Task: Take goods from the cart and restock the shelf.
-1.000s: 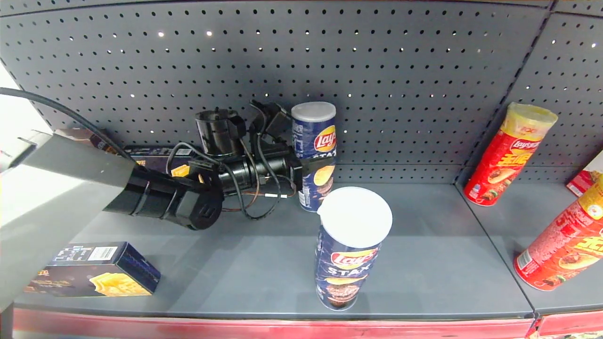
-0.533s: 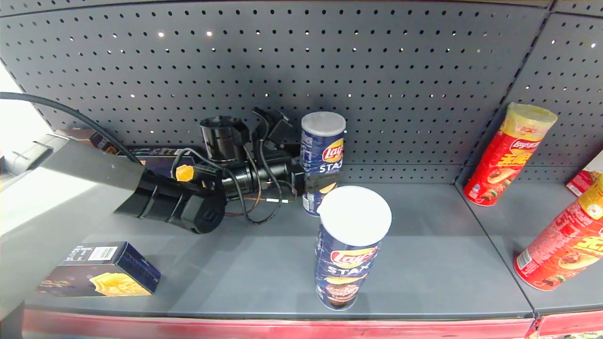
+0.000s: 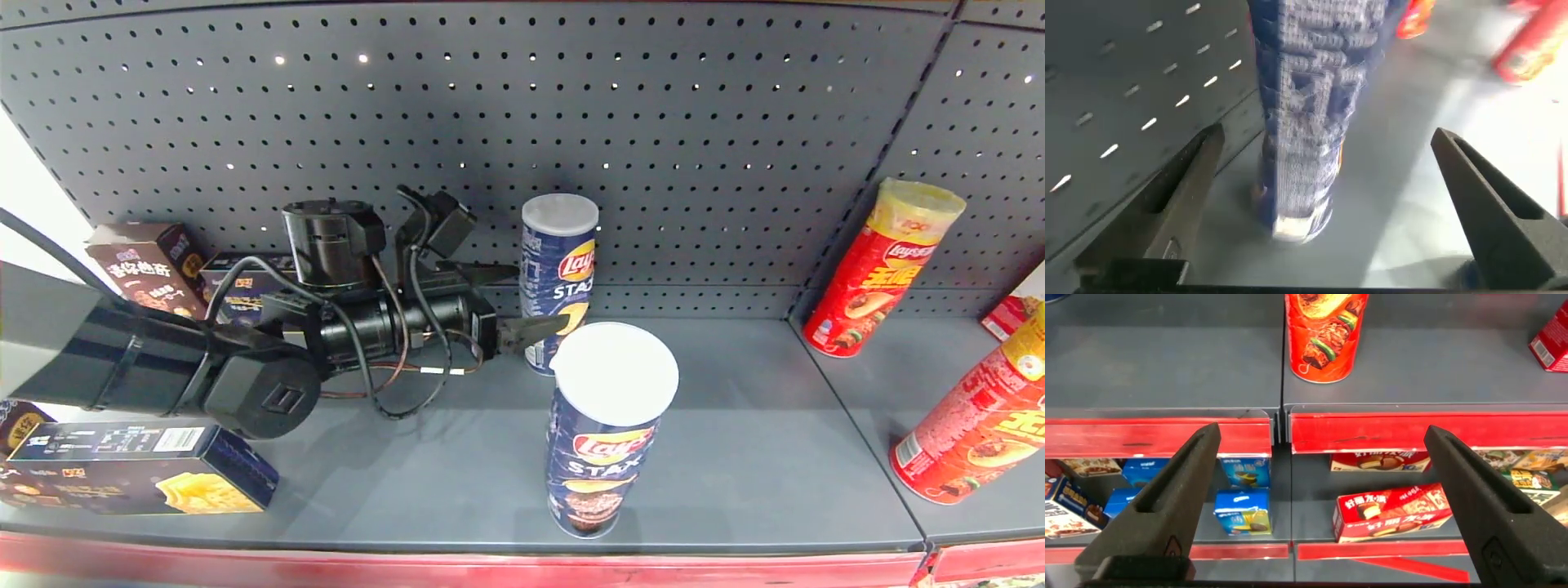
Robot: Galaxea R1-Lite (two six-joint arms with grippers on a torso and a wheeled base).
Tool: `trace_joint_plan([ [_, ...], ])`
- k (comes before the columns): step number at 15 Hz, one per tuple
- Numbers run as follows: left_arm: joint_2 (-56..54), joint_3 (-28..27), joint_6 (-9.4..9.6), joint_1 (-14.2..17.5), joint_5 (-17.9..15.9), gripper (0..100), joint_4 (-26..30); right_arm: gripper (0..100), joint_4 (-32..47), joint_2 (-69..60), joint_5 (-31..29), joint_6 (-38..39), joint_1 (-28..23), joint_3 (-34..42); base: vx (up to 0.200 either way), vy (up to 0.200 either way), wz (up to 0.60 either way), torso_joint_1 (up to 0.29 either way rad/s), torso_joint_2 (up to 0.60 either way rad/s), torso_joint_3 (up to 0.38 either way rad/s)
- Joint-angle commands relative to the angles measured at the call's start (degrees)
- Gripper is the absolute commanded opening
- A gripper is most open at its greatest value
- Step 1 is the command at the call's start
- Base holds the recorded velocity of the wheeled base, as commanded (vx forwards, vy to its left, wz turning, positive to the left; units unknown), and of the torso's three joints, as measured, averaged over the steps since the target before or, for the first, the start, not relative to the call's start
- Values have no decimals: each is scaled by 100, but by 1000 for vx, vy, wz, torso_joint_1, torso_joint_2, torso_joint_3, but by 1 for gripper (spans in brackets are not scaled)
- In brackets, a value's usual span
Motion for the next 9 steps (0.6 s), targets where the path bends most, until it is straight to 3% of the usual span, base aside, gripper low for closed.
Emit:
trace_joint_plan([
  [1,-223,177,121,-52,382,100,6,100,0,15,0,-2,0,0,0,0,0,0,0,0],
  [6,-170,10,455,-25,1164,100,393,100,0,15,0,-2,0,0,0,0,0,0,0,0],
  [9,41,-254,455,-25,1665,100,402,100,0,15,0,-2,0,0,0,0,0,0,0,0],
])
